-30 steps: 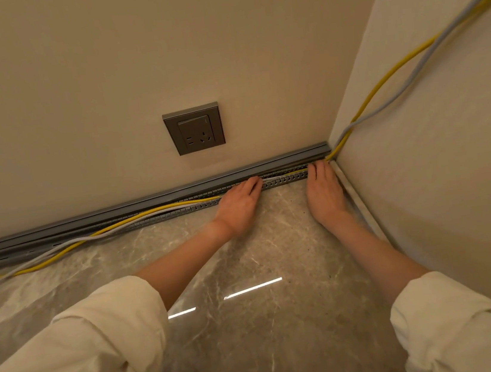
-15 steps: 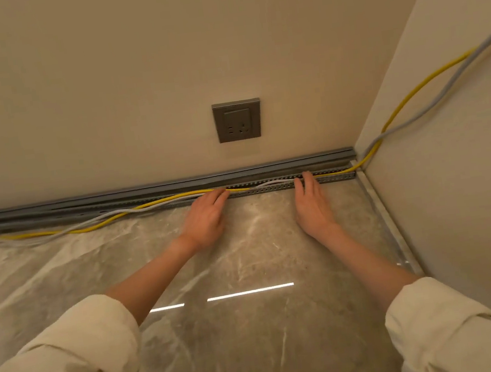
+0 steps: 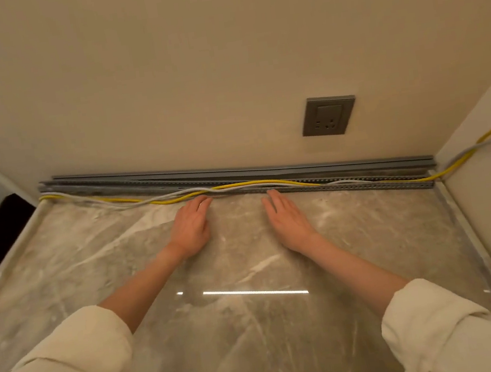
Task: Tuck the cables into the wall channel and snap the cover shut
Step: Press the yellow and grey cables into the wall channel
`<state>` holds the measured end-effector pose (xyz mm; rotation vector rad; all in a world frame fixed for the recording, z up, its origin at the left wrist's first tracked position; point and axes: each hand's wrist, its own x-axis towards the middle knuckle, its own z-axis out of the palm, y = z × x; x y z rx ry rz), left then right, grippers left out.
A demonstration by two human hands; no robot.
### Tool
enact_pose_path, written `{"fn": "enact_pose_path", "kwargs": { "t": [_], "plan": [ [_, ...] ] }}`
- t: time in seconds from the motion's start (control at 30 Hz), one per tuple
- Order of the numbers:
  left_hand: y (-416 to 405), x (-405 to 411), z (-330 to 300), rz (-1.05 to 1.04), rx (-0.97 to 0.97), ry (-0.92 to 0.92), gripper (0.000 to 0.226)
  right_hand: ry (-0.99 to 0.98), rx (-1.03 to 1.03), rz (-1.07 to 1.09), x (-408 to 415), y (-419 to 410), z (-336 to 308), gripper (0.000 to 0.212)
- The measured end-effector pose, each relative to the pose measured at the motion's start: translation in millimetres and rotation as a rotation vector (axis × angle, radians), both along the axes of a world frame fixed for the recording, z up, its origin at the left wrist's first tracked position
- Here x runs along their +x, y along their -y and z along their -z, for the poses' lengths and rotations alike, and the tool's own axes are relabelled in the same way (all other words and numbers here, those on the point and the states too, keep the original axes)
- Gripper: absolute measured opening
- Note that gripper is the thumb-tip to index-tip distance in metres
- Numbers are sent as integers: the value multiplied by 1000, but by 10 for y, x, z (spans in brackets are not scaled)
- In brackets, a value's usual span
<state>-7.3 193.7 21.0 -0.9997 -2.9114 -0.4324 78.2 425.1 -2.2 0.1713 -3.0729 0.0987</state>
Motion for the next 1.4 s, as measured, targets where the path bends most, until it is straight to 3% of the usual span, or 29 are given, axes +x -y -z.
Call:
{"fn": "enact_pose_path", "kwargs": {
  "t": [0.43,0.57,0.7,0.97,1.17,1.4],
  "plan": [
    [1262,-866,-23,-41,-50,36,42,-72,-45,51,-840,1276,-129,80],
    [1551,-1135,4,-6,-74,19,33,-85,-12,150,-1006,1406,-164,68],
    [1706,-1352,2,25,-127,50,29,-95,6,192,-1095,1425,-159,39],
    [1838,-1539,16,87,-132,78,34,-110,-21,181,-1114,1419,-222,40],
    [1882,-1625,-3,102,-325,21,38,-183,-3,184,-1139,1458,-162,35],
    [1934,-1941,-412,140,-74,186,27,-186,-17,218,-1190,1485,-108,33]
  ]
}}
